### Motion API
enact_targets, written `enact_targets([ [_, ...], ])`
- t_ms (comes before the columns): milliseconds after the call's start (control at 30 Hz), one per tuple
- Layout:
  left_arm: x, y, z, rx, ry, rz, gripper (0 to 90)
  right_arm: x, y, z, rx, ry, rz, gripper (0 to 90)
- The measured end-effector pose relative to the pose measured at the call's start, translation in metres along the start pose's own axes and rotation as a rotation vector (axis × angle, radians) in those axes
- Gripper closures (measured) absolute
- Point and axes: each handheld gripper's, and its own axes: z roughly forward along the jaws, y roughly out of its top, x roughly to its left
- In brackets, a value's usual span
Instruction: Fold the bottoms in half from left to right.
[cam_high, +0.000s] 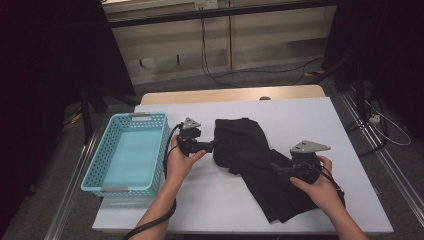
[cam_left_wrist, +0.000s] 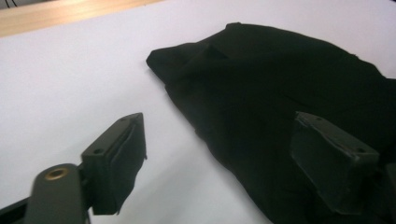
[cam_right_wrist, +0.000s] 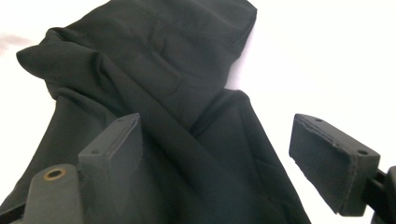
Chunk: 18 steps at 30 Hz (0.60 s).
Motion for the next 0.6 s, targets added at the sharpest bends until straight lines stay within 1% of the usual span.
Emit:
enact_targets([
  [33, 0.000, 0.000, 0.003, 0.009, -0.004, -0.002, 22.9, 0.000, -0.001, -0.001, -0.001, 0.000, 0.001, 17.0],
  [133, 0.000, 0.000, 0.012, 0.033, 0.004, 0.011, 25.9, -0.001, -0.001, -0.002, -0.003, 0.000, 0.003, 17.0],
  [167, 0.000, -0.001, 0.014, 0.028, 0.013, 0.007, 26.6, -0.001, -0.001, -0.002, -0.004, 0.001, 0.004, 17.0],
  [233, 0.002, -0.001, 0.020, 0.032, 0.008, -0.006, 28.9, 0.000, -0.001, -0.002, -0.003, 0.001, 0.001, 17.0],
  [300, 0.003, -0.001, 0.023, 0.038, 0.012, -0.005, 29.4, 0.000, -0.001, -0.002, -0.003, 0.001, -0.001, 17.0],
  [333, 0.005, -0.001, 0.028, 0.043, 0.015, -0.009, 31.0, 0.002, -0.001, -0.001, -0.001, 0.006, 0.000, 17.0],
  [367, 0.005, -0.001, 0.028, 0.043, 0.015, -0.009, 34.0, 0.002, -0.001, -0.001, -0.001, 0.006, 0.000, 17.0],
  [400, 0.008, -0.001, 0.033, 0.046, -0.002, -0.035, 36.0, 0.003, -0.001, -0.001, 0.000, 0.010, -0.002, 17.0],
  [433, 0.008, -0.001, 0.033, 0.046, -0.002, -0.035, 36.0, 0.003, -0.001, -0.001, 0.000, 0.013, -0.002, 17.1],
  [467, 0.009, -0.001, 0.038, 0.048, 0.006, -0.051, 36.2, 0.004, -0.001, 0.000, -0.001, 0.015, -0.003, 17.1],
  [533, 0.010, -0.002, 0.041, 0.054, 0.005, -0.052, 38.3, 0.004, -0.001, 0.000, -0.001, 0.017, -0.008, 17.2],
  [567, 0.010, -0.002, 0.046, 0.061, 0.007, -0.067, 38.8, 0.004, -0.001, 0.000, -0.001, 0.017, -0.007, 17.2],
  [600, 0.010, 0.000, 0.047, 0.060, 0.012, -0.067, 40.8, 0.003, -0.001, 0.000, 0.000, 0.017, -0.006, 17.2],
])
